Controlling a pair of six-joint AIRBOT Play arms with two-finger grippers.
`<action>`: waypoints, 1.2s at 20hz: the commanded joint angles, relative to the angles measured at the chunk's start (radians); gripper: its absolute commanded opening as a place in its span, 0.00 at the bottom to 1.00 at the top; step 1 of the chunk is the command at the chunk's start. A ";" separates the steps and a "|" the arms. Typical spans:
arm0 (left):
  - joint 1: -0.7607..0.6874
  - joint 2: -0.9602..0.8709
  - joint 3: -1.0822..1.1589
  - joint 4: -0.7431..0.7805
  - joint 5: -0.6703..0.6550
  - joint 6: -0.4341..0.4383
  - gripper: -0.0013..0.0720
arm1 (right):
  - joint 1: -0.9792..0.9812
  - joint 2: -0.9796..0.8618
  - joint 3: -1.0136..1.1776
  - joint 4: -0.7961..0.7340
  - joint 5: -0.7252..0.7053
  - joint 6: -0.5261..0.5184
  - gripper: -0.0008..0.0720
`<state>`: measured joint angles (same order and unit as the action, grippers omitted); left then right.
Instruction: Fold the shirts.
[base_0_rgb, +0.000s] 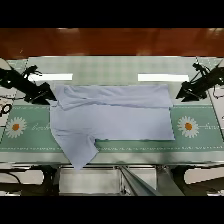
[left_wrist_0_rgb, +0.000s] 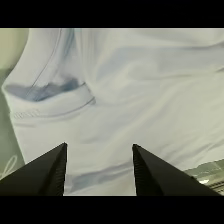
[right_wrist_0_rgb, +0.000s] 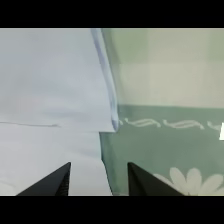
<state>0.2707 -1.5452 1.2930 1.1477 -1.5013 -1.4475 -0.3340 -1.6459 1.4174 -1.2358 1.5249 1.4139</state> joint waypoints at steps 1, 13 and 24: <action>0.124 0.232 -0.269 -0.024 0.124 0.016 0.71 | -0.099 0.213 -0.277 -0.002 -0.154 0.014 0.57; 0.393 0.553 -0.899 -0.099 0.176 0.064 0.71 | -0.277 0.620 -1.037 0.565 -0.331 -0.327 0.57; 0.042 0.401 -0.914 -0.164 0.304 0.076 0.63 | -0.289 0.620 -1.030 0.566 -0.353 -0.335 0.57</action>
<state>0.3901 -1.0897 0.3817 0.9836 -1.2552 -1.3788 -0.6136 -1.0264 0.3828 -0.6613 1.1965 1.0798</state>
